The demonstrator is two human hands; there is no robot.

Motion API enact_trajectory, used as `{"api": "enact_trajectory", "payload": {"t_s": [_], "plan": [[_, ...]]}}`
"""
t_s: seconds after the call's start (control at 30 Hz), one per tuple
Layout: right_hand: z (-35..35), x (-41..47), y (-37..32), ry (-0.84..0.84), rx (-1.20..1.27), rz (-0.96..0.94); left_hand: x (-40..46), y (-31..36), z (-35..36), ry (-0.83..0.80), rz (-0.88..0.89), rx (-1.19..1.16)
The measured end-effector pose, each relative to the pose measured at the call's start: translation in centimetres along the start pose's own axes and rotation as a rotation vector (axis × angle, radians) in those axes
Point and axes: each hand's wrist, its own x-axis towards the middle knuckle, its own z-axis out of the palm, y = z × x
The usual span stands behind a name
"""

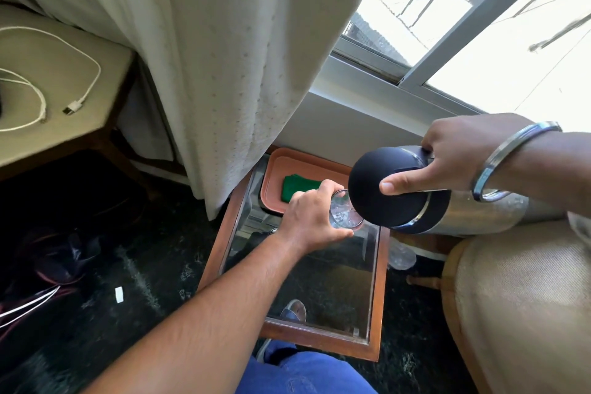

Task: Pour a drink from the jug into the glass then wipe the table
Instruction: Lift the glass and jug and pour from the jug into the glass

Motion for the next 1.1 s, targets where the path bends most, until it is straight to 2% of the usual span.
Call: {"api": "enact_trajectory", "payload": {"t_s": [0.2,1.1], "plan": [[-0.5,0.6,-0.1,0.017,-0.025,-0.005,0.4,-0.4,-0.3,0.057,0.006,0.004],[0.2,0.7,0.9,0.017,-0.009,0.011,1.2,0.4,0.2,0.077,-0.035,0.091]]}}
